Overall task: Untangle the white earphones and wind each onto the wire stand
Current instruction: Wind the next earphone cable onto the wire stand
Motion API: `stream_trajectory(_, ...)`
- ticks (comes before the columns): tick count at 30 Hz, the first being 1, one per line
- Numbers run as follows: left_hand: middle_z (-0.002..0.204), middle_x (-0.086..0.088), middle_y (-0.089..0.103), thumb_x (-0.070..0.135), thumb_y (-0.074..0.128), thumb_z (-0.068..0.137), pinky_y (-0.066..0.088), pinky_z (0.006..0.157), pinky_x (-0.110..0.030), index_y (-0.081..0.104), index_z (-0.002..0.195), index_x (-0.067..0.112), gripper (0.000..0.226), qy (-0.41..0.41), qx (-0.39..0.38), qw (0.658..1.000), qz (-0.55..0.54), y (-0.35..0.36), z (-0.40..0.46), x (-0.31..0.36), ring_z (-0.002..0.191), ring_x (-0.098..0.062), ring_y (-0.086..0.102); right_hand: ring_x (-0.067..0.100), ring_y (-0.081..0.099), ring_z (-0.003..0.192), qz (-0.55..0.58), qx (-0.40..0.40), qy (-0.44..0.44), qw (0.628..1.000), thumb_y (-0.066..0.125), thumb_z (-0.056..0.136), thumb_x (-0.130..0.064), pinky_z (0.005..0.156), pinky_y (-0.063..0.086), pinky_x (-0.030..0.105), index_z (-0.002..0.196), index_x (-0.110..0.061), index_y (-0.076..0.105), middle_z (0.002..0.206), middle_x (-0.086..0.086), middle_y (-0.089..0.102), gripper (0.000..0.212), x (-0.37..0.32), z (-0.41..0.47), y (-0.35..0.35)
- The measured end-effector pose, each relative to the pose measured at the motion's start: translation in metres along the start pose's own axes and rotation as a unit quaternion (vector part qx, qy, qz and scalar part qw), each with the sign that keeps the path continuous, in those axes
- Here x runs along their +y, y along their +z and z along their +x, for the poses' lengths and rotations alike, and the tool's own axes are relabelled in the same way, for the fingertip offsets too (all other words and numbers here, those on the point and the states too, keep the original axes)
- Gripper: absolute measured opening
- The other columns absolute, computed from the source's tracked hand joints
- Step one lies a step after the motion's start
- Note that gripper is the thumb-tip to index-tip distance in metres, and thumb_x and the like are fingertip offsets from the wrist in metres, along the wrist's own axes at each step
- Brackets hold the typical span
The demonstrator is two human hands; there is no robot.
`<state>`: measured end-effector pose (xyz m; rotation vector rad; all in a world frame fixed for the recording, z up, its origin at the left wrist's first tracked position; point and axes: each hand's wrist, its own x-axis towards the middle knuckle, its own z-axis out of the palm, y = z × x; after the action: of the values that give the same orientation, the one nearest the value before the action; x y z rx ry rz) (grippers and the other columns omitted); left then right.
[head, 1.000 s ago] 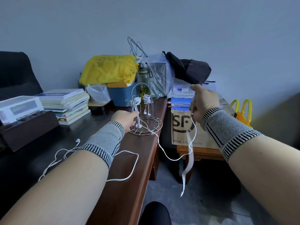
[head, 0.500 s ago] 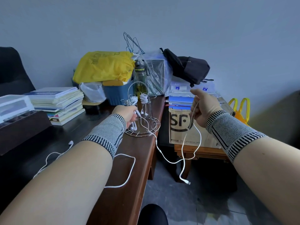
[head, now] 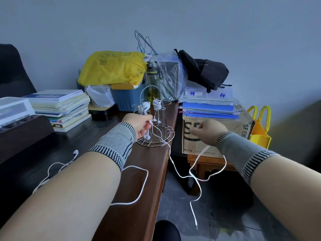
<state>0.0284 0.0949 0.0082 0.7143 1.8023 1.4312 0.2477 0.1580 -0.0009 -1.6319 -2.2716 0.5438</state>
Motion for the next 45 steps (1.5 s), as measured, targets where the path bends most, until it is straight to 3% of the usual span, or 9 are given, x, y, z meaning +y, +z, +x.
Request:
stream_trajectory(2,0.069,0.0,0.066,0.012,0.068,0.086,0.04,0.044,-0.012,0.067,0.084,0.008,0.005,-0.005,-0.023,0.999,-0.035,0.0,-0.002,0.001,0.045,0.0,0.058,0.016,0.064,0.09,-0.034,0.016,-0.075,0.996,0.055,0.09,-0.052,0.073,0.052,0.027,0.117,-0.013,0.063,0.103,0.002,0.068,0.048,-0.019,0.0,0.008)
stream_trajectory(5,0.078,0.001,0.067,0.015,0.067,0.09,0.041,0.053,-0.016,0.068,0.097,0.008,0.01,-0.012,-0.041,0.997,-0.065,0.0,-0.002,0.003,0.056,-0.003,0.059,0.016,0.059,0.108,0.112,-0.023,-0.152,0.982,0.064,0.087,-0.044,0.089,0.048,0.028,0.142,-0.015,0.043,0.131,0.002,0.058,0.065,-0.057,0.001,0.019)
stream_trajectory(9,0.087,0.0,0.067,0.024,0.067,0.089,0.036,0.051,-0.017,0.069,0.102,0.011,0.019,0.004,-0.049,0.998,-0.036,-0.005,0.001,0.003,0.064,-0.006,0.06,0.017,0.064,0.066,0.348,-0.074,-0.149,0.923,0.066,0.09,-0.023,0.064,0.054,0.034,0.117,-0.011,0.06,0.087,0.008,0.068,0.03,-0.085,0.009,0.043)
stream_trajectory(12,0.083,0.004,0.073,0.034,0.062,0.092,0.036,0.052,-0.017,0.071,0.087,0.012,0.024,0.026,-0.023,0.999,0.012,-0.014,0.006,0.002,0.066,-0.006,0.061,0.013,0.045,0.039,0.45,-0.057,-0.099,0.885,0.063,0.091,-0.018,0.04,0.037,0.023,0.086,-0.006,0.069,0.057,0.004,0.055,0.014,-0.083,0.017,0.051)
stream_trajectory(18,0.073,0.003,0.068,0.02,0.066,0.089,0.038,0.045,-0.017,0.076,0.093,0.014,0.012,0.097,0.062,0.992,0.051,-0.021,0.02,-0.013,0.061,-0.01,0.056,0.013,0.036,0.039,0.511,-0.022,-0.063,0.857,0.062,0.088,-0.017,0.044,0.032,0.028,0.07,-0.008,0.07,0.045,-0.003,0.043,0.022,-0.079,0.027,0.053)
stream_trajectory(25,0.085,0.008,0.067,0.022,0.065,0.091,0.043,0.06,-0.01,0.075,0.105,0.021,0.018,0.19,0.065,0.974,0.107,-0.01,0.019,-0.014,0.066,-0.003,0.056,0.01,0.034,0.036,0.526,-0.024,-0.076,0.846,0.062,0.089,-0.016,0.043,0.031,0.024,0.072,-0.005,0.069,0.044,-0.003,0.041,0.022,-0.084,0.023,0.056)
stream_trajectory(30,0.094,0.001,0.072,0.024,0.055,0.09,0.045,0.071,-0.032,0.075,0.088,0.017,0.021,0.087,0.027,0.996,-0.002,-0.003,0.014,-0.011,0.078,-0.016,0.06,0.01,0.038,0.034,0.517,-0.033,-0.092,0.85,0.062,0.09,-0.013,0.039,0.031,0.02,0.077,-0.001,0.066,0.045,-0.001,0.047,0.018,-0.085,0.017,0.062)
stream_trajectory(37,0.095,-0.001,0.075,0.034,0.047,0.093,0.041,0.064,-0.028,0.075,0.087,0.013,0.035,-0.001,-0.044,0.991,-0.125,0.0,0.014,-0.01,0.074,-0.016,0.06,0.005,0.045,0.042,0.371,-0.012,-0.148,0.917,0.053,0.09,-0.012,0.053,0.041,0.024,0.068,-0.019,0.067,0.055,-0.007,0.058,0.027,-0.087,0.009,0.112)
stream_trajectory(45,0.067,0.004,0.065,0.022,0.058,0.095,0.048,0.062,-0.025,0.069,0.081,0.014,0.02,-0.019,-0.102,0.986,-0.129,-0.007,0.013,-0.008,0.063,-0.008,0.065,0.029,0.061,0.082,0.162,0.071,-0.22,0.959,0.042,0.1,-0.025,0.072,0.045,0.033,0.1,-0.017,0.065,0.084,0.007,0.068,0.025,-0.088,0.001,0.135)
